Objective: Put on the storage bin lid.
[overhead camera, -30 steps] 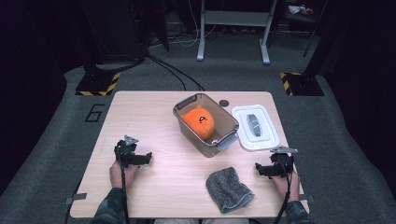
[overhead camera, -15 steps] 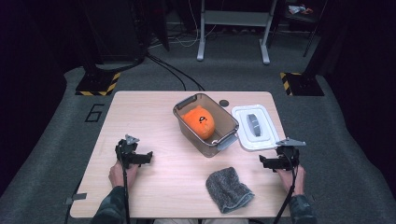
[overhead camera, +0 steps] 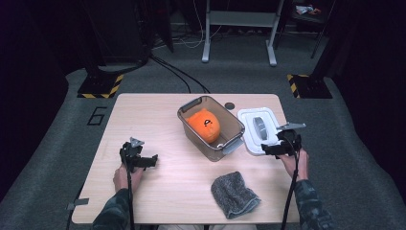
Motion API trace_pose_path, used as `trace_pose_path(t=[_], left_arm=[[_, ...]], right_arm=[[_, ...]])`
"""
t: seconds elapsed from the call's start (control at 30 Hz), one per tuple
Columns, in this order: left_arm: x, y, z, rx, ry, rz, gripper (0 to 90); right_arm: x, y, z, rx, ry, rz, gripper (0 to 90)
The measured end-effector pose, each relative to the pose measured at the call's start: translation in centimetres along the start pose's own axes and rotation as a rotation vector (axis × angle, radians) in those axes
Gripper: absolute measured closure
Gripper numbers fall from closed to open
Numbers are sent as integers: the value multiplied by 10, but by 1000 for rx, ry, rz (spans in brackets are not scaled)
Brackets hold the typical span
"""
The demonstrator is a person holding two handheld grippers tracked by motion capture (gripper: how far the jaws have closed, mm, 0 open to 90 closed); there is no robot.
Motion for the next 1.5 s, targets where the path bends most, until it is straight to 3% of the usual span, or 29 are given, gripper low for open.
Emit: trace_pose_path(t=[0.03,0.1,0.17,0.33,0.4,0.47,0.5,0.6,0.67,0.77,0.9,0.97,1.17,1.2,1.3,1.5], left_arm=[[0,0,0,-2,1,-3,1],[-1,0,0,-1,2,-6,1],[-1,0,0,-1,2,-6,1],[-1,0,0,-1,3,-9,1],[-1,0,0,-1,3,-9,1],[-1,0,0,-2,5,-7,1],[-1,0,0,-2,6,-8,1],[0,0,0,0,6,-7,0],[-1,0,0,1,5,-8,1],[-1,0,0,-1,5,-8,1],[-1,0,0,-2,4,-10,1],[-1,0,0,-2,5,-7,1],[-1,0,0,1,4,-10,1],[-1,0,0,-1,4,-8,1],[-1,0,0,-2,4,-9,1],[-1,0,0,-1,4,-8,1]], right_arm=[[-5,6,7,4,10,24,4],[-7,7,10,8,8,20,3],[-11,11,19,3,18,45,7],[-14,16,28,1,9,54,23],[-15,20,34,11,28,58,22],[-15,26,39,14,15,57,37],[-15,32,43,13,0,34,54],[-17,37,49,22,1,53,78],[-20,44,53,6,-16,55,123],[-25,47,63,29,-38,69,174],[-29,49,76,74,-39,138,298],[-29,50,77,78,-50,138,311],[-32,48,89,93,-45,160,463],[-33,47,92,92,-38,137,497],[-31,46,95,89,-40,134,575],[-32,42,98,81,-50,144,659]])
Point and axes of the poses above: each handheld gripper's, and its own axes: z roughly forward along the jaws, y roughly out of its top, x roughly to its left, the point moved 4 cm from there along z, roughly forward along the jaws, and after that the axes turned 6 degrees about y, right-handed, at the moved point
